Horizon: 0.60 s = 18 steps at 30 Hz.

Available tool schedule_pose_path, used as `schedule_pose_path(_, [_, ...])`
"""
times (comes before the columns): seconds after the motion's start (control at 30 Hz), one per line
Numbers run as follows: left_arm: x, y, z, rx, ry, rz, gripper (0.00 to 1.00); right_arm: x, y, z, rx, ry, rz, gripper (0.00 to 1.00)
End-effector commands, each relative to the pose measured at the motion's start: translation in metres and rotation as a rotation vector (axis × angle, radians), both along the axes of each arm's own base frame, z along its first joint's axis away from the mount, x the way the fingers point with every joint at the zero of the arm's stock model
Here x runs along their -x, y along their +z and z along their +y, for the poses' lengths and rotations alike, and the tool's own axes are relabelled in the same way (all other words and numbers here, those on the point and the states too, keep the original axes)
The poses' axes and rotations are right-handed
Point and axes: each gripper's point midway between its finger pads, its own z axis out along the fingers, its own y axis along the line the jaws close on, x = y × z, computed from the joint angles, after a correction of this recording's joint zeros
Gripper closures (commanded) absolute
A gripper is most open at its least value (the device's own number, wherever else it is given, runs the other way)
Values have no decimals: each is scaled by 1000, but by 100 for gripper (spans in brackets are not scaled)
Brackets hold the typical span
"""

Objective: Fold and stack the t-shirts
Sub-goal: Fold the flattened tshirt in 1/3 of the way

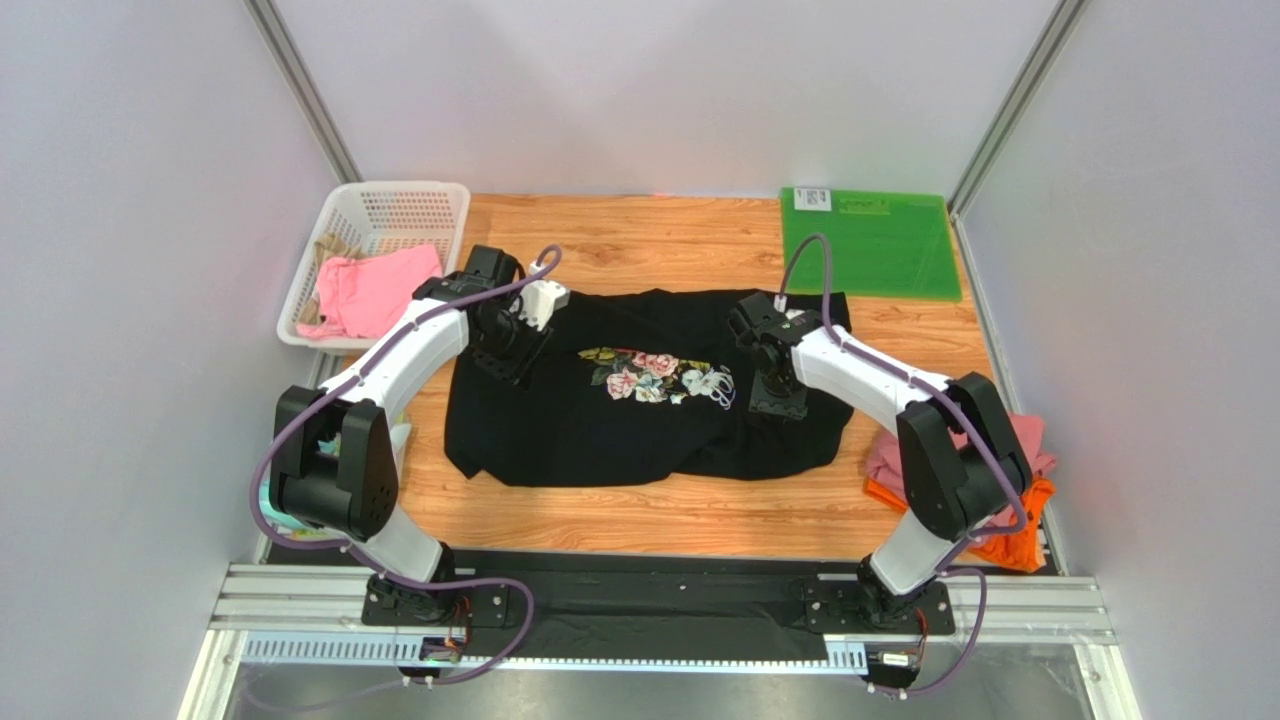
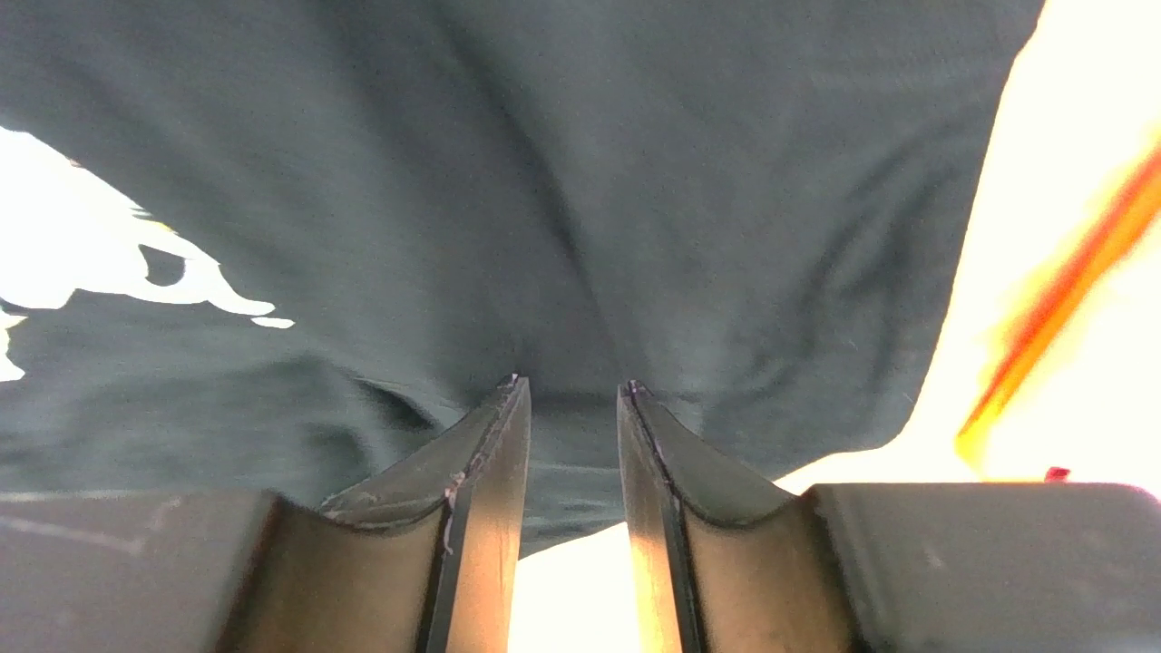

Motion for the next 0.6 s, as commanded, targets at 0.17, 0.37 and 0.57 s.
schedule_pose_path(0.17, [-63, 31, 20, 56, 170, -134, 57, 23, 9, -20, 26, -109, -30, 64])
schedule_pose_path(0.37, [-121, 38, 28, 87, 270, -147, 55, 9, 23, -24, 5, -134, -64, 64])
schedule_pose_path(0.57, [-126, -2, 30, 47, 278, -19, 55, 17, 14, -24, -13, -140, -28, 65])
